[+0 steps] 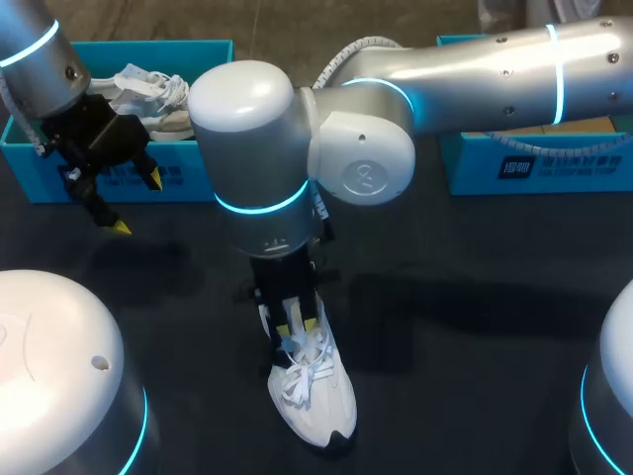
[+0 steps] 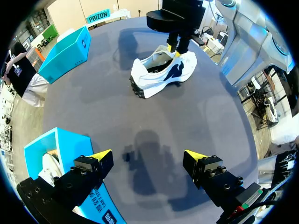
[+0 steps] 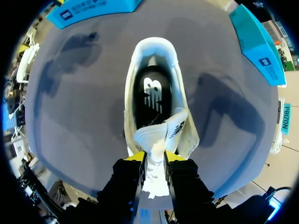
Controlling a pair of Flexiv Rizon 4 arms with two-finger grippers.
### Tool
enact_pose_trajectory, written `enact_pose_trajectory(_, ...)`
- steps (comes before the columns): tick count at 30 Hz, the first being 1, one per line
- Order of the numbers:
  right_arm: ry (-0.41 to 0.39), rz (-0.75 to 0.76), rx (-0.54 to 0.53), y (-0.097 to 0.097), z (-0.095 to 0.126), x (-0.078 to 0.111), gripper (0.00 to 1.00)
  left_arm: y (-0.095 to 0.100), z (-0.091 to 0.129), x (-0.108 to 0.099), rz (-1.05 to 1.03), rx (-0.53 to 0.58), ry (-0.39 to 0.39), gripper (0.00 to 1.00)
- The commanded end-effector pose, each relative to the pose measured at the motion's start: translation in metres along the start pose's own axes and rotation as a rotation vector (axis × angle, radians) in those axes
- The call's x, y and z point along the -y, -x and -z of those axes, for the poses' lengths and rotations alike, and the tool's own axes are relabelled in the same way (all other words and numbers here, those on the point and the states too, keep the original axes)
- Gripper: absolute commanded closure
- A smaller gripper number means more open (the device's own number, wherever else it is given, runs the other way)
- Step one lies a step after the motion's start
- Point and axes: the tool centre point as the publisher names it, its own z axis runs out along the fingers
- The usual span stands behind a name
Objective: Take the shoe out of the shoebox, open the shoe tongue, remove and reinsert the insole, then place the shoe into the shoebox
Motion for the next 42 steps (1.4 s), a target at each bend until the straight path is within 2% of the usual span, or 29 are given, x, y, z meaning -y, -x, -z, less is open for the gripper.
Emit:
enact_pose_trajectory(1, 0.005, -0.002, -0.013, 0.004, -0.001, -0.003, 0.78, 0.000, 0.000, 0.000, 0.000, -0.001, 0.002, 0.00)
enact_pose_trajectory(14, 0.025, 0.041, -0.056, 0.000, -0.007, -0.027, 0.77, 0.000, 0.000, 0.000, 0.000, -0.001, 0.002, 0.00)
enact_pose_trajectory(17, 0.043, 0.051, -0.054, 0.000, 0.000, -0.027, 0.76, 0.000, 0.000, 0.000, 0.000, -0.001, 0.002, 0.00)
enact_pose_trajectory(22, 0.102, 0.128, -0.083, 0.002, 0.021, -0.019, 0.69, 0.000, 0.000, 0.000, 0.000, -0.001, 0.002, 0.00)
enact_pose_trajectory(24, 0.147, 0.235, -0.141, 0.005, 0.032, -0.016, 0.63, 0.000, 0.000, 0.000, 0.000, -0.001, 0.002, 0.00)
enact_pose_trajectory(26, 0.168, 0.328, -0.125, 0.007, 0.041, -0.015, 0.56, 0.000, 0.000, 0.000, 0.000, -0.001, 0.002, 0.00)
enact_pose_trajectory(27, 0.171, 0.407, -0.145, 0.006, 0.045, -0.015, 0.48, 0.000, 0.000, 0.000, 0.000, -0.001, 0.002, 0.00)
enact_pose_trajectory(28, 0.189, 0.474, -0.160, 0.005, 0.050, -0.015, 0.29, 0.000, 0.000, 0.000, 0.000, -0.001, 0.002, 0.00)
enact_pose_trajectory(30, 0.175, 0.606, -0.137, 0.004, 0.054, -0.017, 0.00, 0.000, 0.000, 0.000, 0.000, -0.001, 0.002, 0.00)
enact_pose_trajectory(33, 0.181, 0.766, -0.122, 0.004, 0.059, -0.021, 0.00, 0.000, 0.000, 0.000, 0.000, -0.001, 0.002, 0.00)
enact_pose_trajectory(38, 0.215, 0.965, -0.178, 0.008, 0.071, -0.027, 0.00, 0.000, 0.000, 0.000, 0.000, -0.001, 0.002, 0.00)
enact_pose_trajectory(42, 0.198, 1.157, -0.221, 0.009, 0.076, -0.031, 0.00, 0.000, 0.000, 0.000, 0.000, -0.001, 0.002, 0.00)
